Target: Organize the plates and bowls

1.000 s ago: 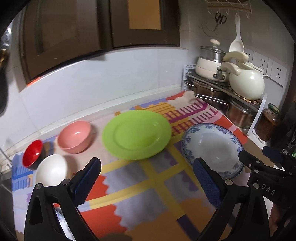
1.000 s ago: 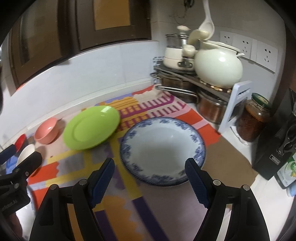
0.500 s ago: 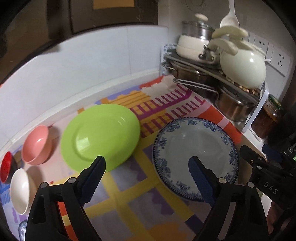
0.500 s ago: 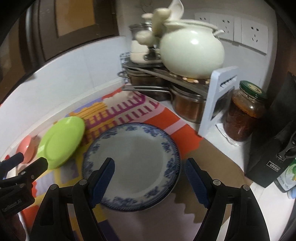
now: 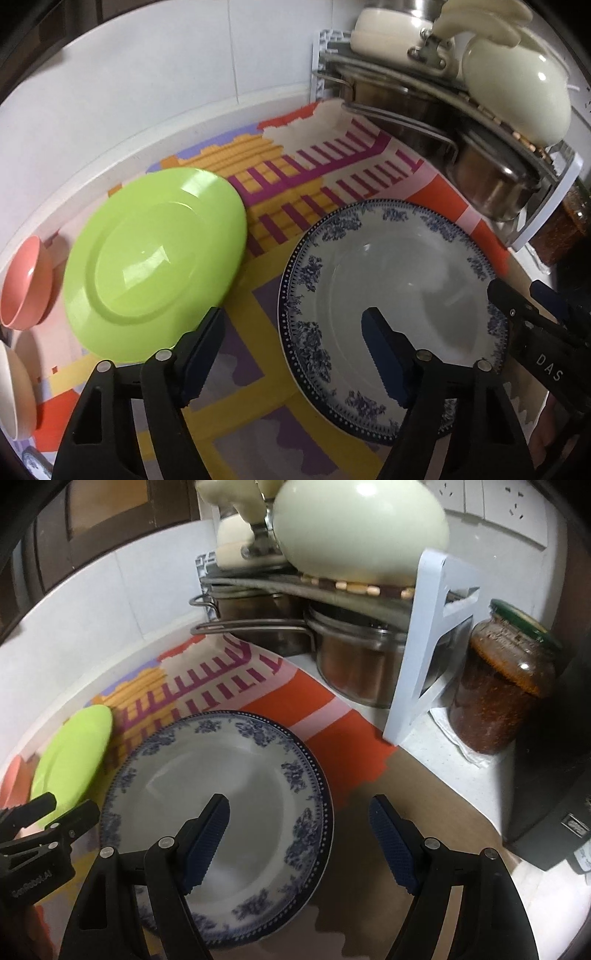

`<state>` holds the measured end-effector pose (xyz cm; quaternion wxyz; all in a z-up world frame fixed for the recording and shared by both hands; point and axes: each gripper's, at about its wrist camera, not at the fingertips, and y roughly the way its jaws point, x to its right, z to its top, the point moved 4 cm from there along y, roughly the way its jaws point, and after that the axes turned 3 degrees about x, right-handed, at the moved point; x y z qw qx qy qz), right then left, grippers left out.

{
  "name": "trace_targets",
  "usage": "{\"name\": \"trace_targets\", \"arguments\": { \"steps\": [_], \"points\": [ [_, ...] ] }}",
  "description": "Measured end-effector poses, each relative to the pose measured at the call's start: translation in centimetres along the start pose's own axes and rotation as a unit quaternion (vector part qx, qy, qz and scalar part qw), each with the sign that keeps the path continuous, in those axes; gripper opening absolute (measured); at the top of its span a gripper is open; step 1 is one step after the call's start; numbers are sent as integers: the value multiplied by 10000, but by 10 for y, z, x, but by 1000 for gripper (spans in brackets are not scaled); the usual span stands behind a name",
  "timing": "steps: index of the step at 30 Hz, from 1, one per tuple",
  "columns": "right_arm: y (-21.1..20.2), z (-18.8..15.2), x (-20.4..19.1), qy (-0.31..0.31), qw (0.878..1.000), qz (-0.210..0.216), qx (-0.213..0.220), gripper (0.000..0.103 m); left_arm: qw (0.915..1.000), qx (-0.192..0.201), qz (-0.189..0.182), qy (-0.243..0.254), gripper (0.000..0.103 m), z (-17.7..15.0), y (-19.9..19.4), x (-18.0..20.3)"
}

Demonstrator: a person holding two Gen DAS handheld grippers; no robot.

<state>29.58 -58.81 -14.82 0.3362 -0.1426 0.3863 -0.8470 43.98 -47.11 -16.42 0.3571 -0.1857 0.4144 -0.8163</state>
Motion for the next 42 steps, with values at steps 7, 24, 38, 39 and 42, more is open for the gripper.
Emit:
{"name": "trace_targets", "arguments": {
  "steps": [7, 24, 38, 39, 42],
  "points": [
    [24, -2, 2, 21, 9998, 33, -184, 73, 9999, -138, -43, -40, 64, 2, 19, 0],
    [51, -4, 6, 43, 9988, 161, -457, 52, 9994, -320, -148, 42, 39, 4, 38, 4],
    [50, -3, 6, -125, 9985, 97, -519, 39, 9997, -234, -9, 117, 35, 4, 35, 3],
    [50, -3, 6, -132, 9985, 100, -522, 39, 9997, -226, 1, 117, 35, 4, 34, 3],
    [47, -4, 5, -135, 9985, 100, -525, 39, 9998, -188, -7, 106, 35, 3, 29, 2]
  ]
}}
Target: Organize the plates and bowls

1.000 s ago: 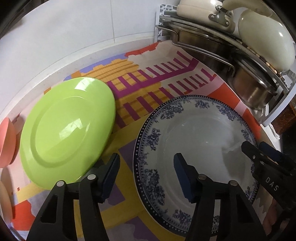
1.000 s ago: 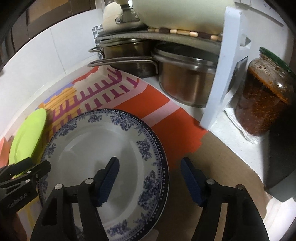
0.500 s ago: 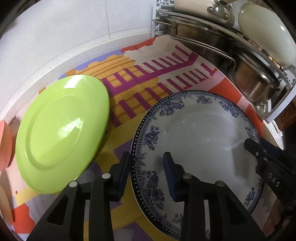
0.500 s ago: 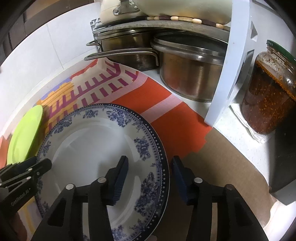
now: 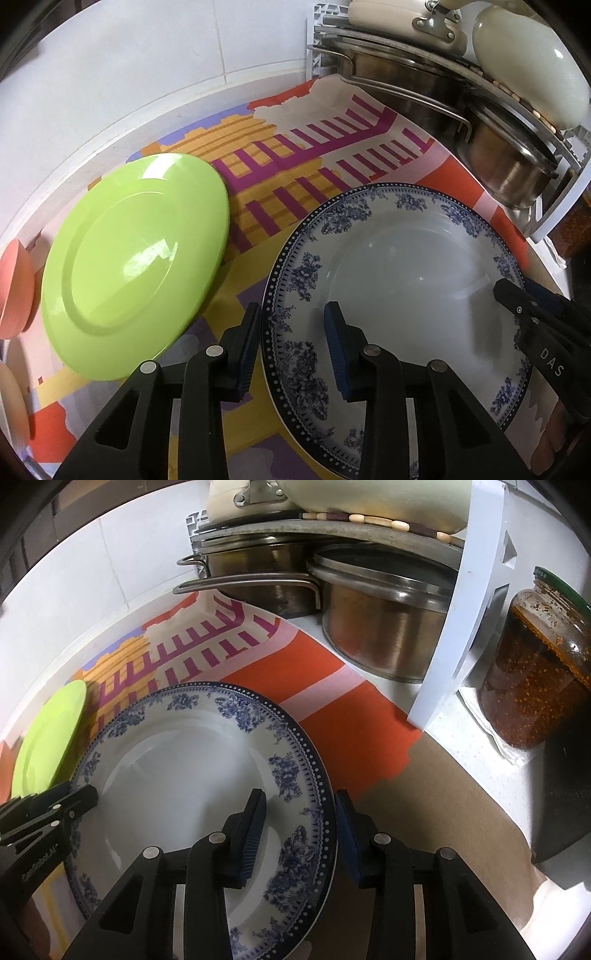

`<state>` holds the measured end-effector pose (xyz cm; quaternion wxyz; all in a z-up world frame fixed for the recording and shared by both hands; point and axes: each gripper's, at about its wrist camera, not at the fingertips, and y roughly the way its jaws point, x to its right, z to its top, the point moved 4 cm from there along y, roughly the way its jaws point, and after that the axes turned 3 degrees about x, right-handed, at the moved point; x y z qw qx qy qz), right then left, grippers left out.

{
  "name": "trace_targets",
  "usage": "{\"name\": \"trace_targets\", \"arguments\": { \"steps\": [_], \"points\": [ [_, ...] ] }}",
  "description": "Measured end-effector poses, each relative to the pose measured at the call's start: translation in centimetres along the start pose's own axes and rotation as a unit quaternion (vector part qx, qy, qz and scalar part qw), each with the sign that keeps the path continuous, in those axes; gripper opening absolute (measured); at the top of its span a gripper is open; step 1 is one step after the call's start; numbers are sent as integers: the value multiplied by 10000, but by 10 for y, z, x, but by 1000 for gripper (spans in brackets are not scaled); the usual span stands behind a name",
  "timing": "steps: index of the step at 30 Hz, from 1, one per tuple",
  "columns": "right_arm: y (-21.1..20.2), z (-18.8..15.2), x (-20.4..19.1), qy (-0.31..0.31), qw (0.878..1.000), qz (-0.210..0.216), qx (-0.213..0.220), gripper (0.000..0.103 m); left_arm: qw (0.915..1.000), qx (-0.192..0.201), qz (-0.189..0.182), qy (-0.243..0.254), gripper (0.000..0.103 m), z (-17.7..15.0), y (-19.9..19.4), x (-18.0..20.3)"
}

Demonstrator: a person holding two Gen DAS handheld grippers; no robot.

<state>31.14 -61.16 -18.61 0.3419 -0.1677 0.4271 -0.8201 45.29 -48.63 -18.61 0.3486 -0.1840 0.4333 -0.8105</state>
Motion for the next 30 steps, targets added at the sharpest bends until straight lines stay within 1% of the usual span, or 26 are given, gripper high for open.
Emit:
{"name": "trace_targets", "arguments": {
  "steps": [13, 21, 30],
  "points": [
    [-33, -6, -17, -64, 9998, 28, 170, 39, 9996, 231, 63, -115, 35, -11, -39, -18],
    [-62, -7, -35, -231, 9992, 85, 317, 39, 9985, 460, 159, -260, 35, -21, -68, -43],
    [-90, -15, -60, -408, 9979, 211, 460, 39, 9968, 616, 271, -439, 35, -40, -98, -76]
  ]
}}
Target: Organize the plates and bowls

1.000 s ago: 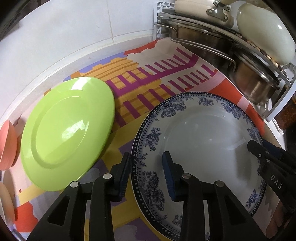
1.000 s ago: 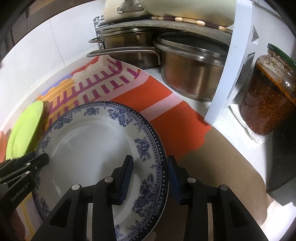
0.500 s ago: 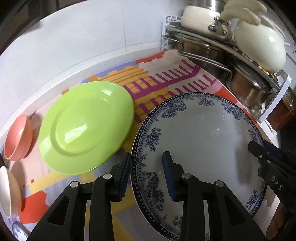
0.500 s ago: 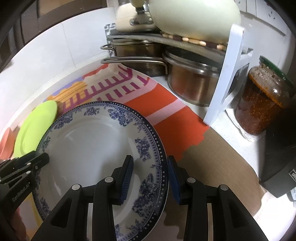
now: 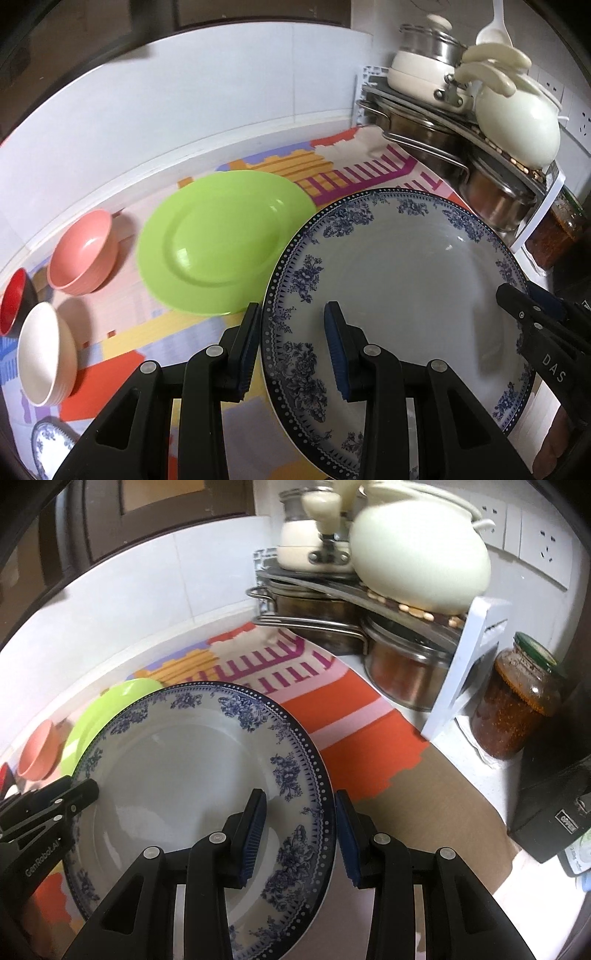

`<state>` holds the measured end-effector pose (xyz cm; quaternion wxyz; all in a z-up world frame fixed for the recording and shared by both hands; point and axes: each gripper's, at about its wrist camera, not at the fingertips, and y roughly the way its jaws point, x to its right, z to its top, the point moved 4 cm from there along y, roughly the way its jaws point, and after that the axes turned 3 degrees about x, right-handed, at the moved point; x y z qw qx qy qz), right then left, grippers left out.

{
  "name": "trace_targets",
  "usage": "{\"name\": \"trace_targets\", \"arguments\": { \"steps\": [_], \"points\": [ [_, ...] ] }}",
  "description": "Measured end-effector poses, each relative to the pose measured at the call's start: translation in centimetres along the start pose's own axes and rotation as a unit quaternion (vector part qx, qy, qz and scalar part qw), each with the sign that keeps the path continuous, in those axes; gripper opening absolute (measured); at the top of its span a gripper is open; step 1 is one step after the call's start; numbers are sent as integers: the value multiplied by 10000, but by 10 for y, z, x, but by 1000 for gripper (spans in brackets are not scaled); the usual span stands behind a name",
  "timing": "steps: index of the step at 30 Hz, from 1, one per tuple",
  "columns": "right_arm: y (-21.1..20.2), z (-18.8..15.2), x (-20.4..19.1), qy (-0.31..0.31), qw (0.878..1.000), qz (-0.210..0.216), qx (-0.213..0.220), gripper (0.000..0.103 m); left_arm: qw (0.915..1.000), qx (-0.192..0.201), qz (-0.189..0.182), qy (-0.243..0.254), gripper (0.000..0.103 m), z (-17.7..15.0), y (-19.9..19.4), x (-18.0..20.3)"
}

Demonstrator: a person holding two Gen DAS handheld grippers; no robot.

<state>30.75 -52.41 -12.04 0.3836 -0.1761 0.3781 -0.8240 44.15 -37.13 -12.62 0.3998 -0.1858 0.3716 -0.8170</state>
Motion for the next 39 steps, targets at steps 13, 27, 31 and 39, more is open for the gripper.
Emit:
{"name": "trace_targets", "arguments": {
  "steps": [13, 27, 31, 39],
  "points": [
    [-33, -17, -50, -274, 9993, 215, 102, 39, 9994, 114, 220, -237, 35, -25, -39, -51],
    [-68, -37, -111, -566, 9970, 490, 186, 39, 9969, 281, 508, -534, 34, -57, -93, -114],
    [-80, -45, -133, -692, 9955, 609, 218, 39, 9956, 317, 611, -641, 34, -69, -108, -135],
    [-102, -62, -174, -886, 9922, 834, 277, 39, 9919, 384, 859, -858, 34, -97, -136, -174]
  ]
}}
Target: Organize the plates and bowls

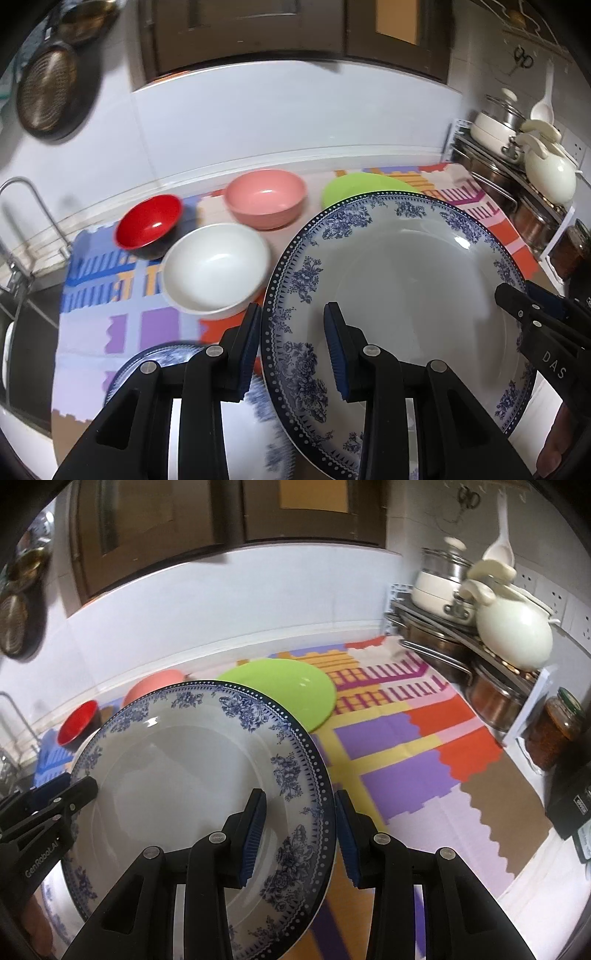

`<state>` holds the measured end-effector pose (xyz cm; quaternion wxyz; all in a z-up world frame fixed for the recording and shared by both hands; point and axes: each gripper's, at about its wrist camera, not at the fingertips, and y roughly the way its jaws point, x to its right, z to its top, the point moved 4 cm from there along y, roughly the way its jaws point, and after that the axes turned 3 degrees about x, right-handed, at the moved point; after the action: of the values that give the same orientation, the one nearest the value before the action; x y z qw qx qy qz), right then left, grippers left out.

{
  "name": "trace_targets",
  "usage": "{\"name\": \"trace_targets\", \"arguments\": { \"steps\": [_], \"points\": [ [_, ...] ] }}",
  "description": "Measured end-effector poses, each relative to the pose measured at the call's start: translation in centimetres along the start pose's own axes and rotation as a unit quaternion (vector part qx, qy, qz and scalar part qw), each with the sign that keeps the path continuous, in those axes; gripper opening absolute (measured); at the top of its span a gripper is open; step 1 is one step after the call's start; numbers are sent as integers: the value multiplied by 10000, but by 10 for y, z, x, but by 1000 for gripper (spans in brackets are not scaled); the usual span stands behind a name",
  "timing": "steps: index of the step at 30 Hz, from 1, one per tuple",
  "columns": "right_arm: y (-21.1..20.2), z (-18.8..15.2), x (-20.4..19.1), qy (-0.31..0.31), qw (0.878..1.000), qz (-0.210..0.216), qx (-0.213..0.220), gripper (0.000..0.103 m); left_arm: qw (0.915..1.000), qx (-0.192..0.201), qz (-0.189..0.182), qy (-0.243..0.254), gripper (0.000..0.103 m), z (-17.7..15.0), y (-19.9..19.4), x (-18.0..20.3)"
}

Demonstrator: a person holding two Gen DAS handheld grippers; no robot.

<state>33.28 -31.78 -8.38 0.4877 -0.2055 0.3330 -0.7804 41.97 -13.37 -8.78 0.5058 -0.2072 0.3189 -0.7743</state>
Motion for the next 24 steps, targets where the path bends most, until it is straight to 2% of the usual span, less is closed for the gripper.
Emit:
{"name": "trace_targets", "arguments": {
  "steps": [13, 24],
  "points": [
    [-12, -19, -86, -476, 9977, 486, -44, 39, 9976, -64, 530, -436, 34, -33, -27, -78],
    [-10, -35, -149, -859, 9916, 947, -205, 39, 9917, -243, 976, -798, 34, -65, -42, -134]
  ]
}}
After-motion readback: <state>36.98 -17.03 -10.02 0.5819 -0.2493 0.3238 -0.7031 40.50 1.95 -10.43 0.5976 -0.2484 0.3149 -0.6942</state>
